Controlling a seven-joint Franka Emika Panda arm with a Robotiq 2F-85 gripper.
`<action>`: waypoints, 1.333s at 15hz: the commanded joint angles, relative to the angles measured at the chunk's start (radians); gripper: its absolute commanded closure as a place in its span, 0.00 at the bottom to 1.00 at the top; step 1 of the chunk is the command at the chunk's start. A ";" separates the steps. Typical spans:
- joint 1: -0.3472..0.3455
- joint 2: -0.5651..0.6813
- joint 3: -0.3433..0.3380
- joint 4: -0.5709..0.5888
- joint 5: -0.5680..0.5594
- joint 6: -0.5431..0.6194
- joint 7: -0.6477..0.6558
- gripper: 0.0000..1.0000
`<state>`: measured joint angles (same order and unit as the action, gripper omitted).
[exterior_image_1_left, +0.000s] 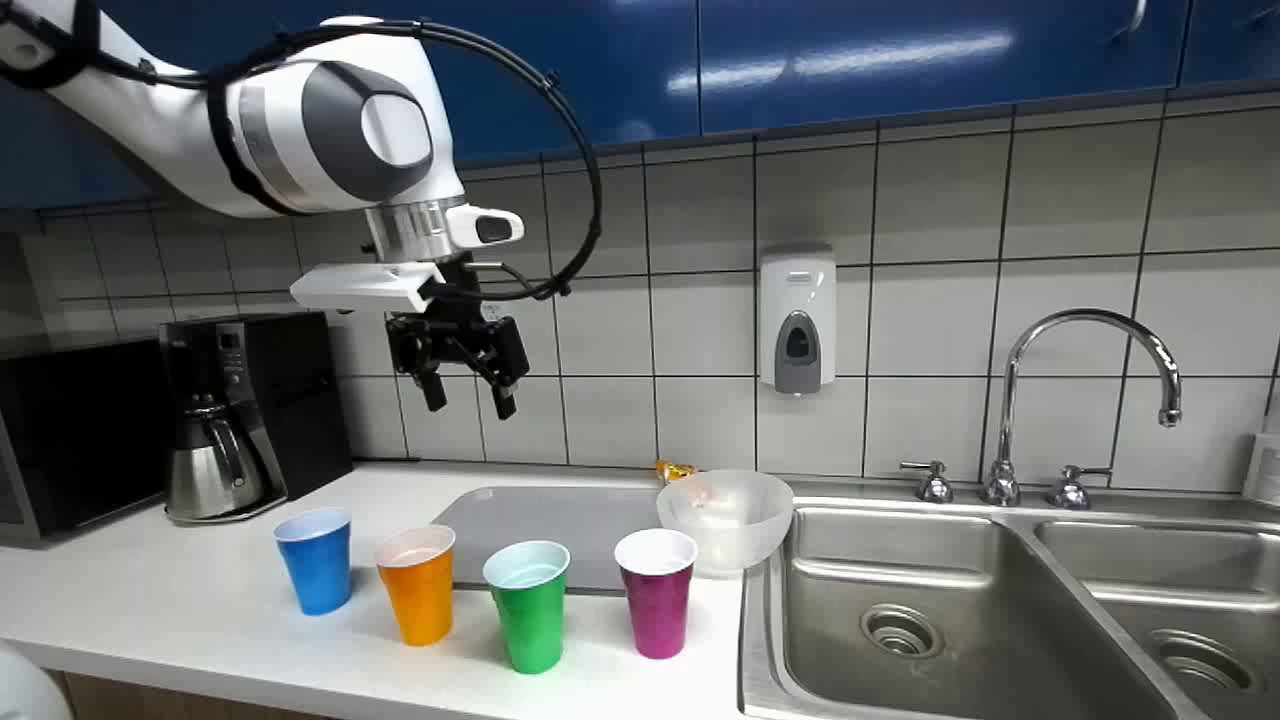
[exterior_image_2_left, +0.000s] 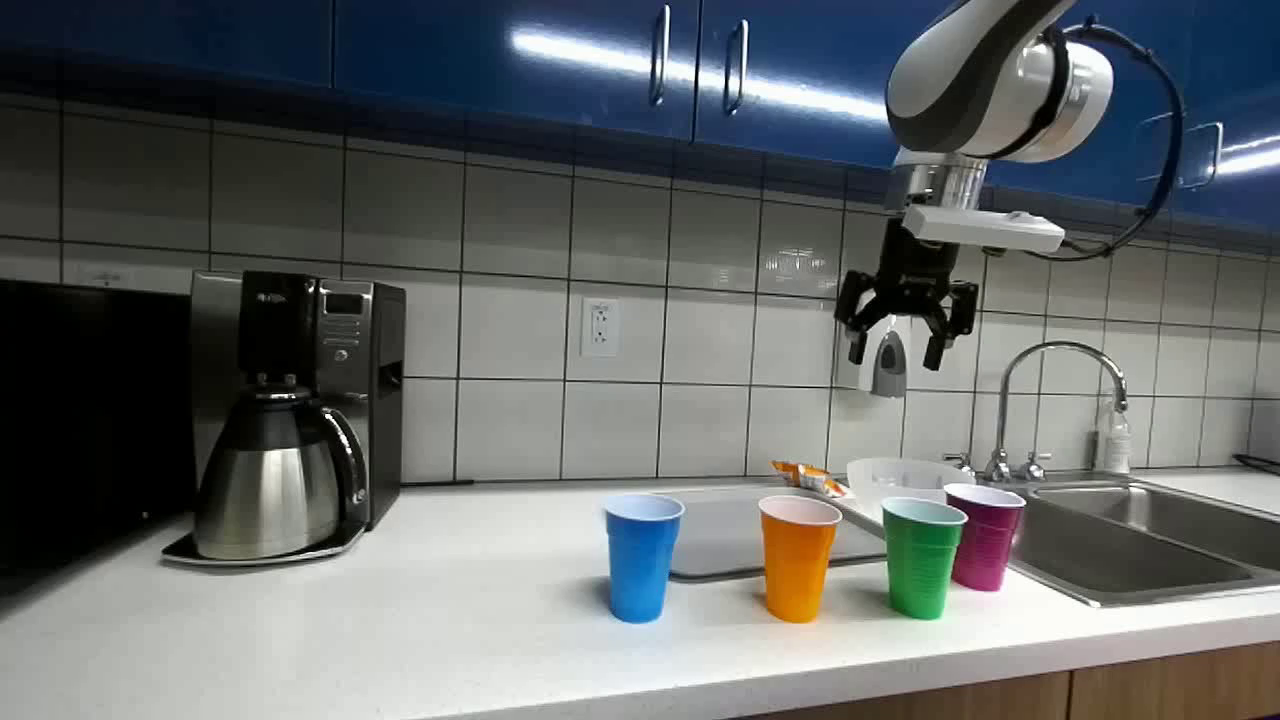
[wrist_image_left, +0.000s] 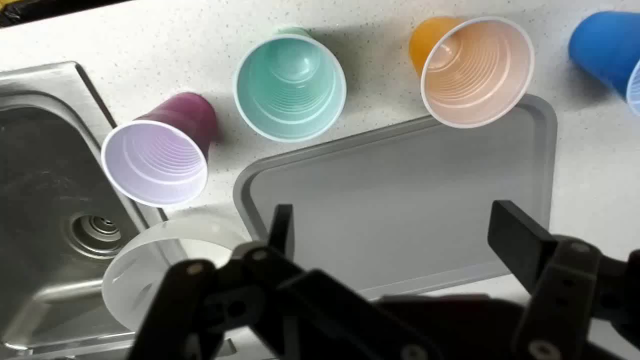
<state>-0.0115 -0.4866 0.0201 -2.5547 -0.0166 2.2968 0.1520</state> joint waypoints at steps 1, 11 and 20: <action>-0.006 0.001 0.006 0.002 0.004 -0.003 -0.003 0.00; -0.010 0.014 0.003 0.006 0.001 0.005 -0.004 0.00; -0.061 0.147 -0.043 0.039 -0.022 0.079 0.007 0.00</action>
<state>-0.0427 -0.3915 -0.0249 -2.5487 -0.0204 2.3503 0.1502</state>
